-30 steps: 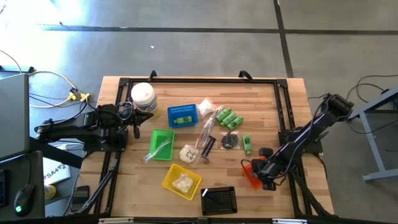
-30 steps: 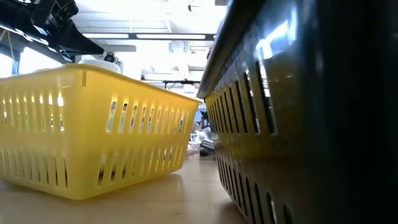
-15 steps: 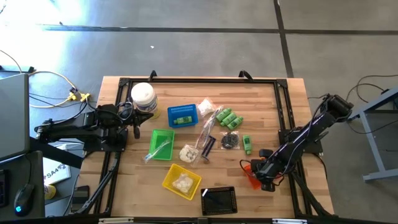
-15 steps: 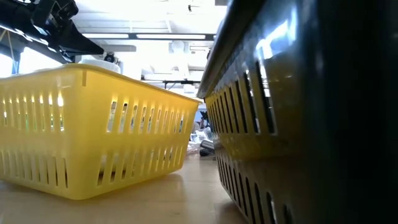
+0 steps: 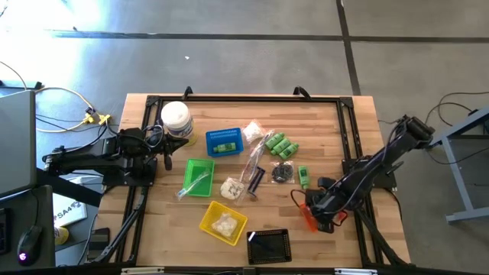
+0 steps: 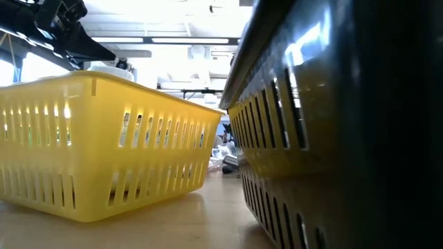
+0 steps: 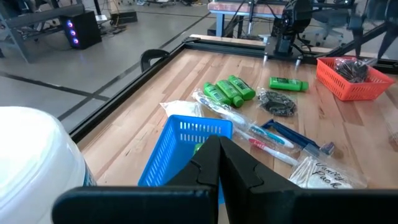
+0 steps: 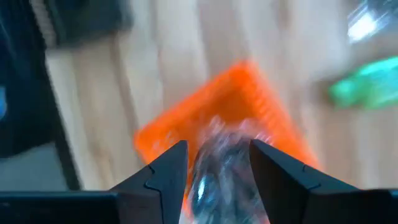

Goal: Pick & Place Travel size toiletries
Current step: Put the green shampoo into the blue bin

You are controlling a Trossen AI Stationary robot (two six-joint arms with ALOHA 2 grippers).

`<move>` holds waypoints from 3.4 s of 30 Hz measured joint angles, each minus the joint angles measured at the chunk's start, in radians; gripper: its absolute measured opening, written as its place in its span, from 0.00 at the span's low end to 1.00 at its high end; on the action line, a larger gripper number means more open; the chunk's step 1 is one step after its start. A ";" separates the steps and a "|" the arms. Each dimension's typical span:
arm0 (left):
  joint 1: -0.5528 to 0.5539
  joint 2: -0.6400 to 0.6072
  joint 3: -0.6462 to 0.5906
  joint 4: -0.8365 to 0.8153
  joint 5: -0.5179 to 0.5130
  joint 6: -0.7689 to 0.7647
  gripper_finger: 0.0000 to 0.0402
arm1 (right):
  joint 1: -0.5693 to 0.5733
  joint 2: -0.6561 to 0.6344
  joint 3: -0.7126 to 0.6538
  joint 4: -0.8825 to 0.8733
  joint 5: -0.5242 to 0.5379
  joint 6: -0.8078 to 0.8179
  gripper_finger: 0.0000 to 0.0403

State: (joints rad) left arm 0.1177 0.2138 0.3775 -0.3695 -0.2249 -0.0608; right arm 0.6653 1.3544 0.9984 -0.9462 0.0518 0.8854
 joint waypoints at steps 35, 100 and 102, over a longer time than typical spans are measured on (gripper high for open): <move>0.000 0.000 0.000 0.000 0.028 0.000 0.00 | -0.645 0.000 0.003 -0.042 0.119 -0.038 0.41; 0.000 0.000 0.000 0.008 0.059 0.000 0.00 | -0.728 0.248 -0.118 0.163 -0.092 -0.176 0.43; 0.000 0.000 0.000 0.008 0.058 0.000 0.00 | -0.732 0.220 -0.107 0.159 -0.096 -0.199 0.40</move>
State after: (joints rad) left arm 0.1177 0.2134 0.3775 -0.3618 -0.1673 -0.0612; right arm -0.0664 1.5742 0.8910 -0.7870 -0.0446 0.6868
